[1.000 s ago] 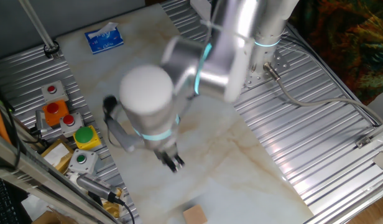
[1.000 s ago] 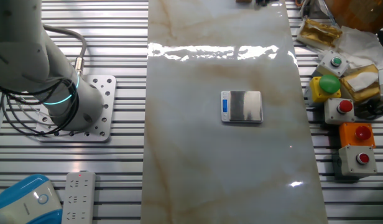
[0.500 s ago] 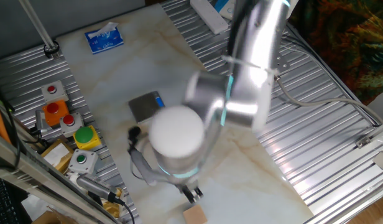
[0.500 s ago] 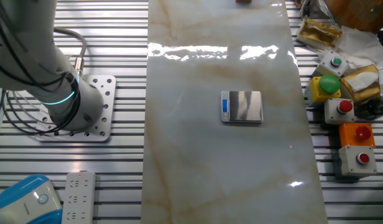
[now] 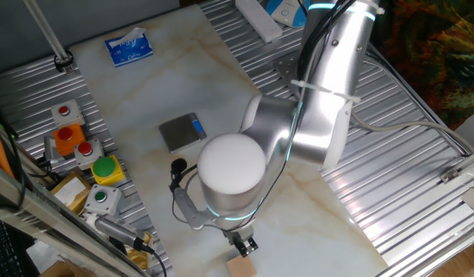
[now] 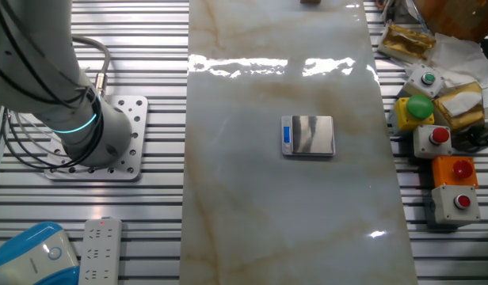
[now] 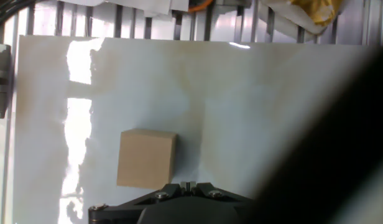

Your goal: Place the block on the scale

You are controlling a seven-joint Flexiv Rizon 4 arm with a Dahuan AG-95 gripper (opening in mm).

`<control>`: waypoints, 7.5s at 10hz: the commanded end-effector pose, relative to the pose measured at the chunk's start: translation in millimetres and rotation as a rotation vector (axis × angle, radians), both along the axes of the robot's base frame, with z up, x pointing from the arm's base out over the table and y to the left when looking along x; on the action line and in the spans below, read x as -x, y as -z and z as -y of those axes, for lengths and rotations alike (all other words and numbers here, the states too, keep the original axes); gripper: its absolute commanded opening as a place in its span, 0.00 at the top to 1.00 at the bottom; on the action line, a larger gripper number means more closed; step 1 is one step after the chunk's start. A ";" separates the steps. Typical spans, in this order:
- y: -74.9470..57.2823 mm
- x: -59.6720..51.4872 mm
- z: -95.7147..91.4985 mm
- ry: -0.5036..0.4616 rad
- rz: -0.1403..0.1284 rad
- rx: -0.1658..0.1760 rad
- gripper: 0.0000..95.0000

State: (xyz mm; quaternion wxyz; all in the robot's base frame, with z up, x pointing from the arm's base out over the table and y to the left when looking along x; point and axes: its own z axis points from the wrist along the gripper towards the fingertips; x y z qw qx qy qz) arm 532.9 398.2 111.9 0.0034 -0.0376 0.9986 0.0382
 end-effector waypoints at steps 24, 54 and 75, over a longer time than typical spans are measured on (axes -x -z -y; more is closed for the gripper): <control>12.4 -25.3 -27.6 -0.202 -0.002 -0.029 1.00; 27.3 6.8 -37.5 -0.007 -0.029 -0.055 0.00; 69.1 -15.5 -56.2 0.002 -0.009 -0.046 0.20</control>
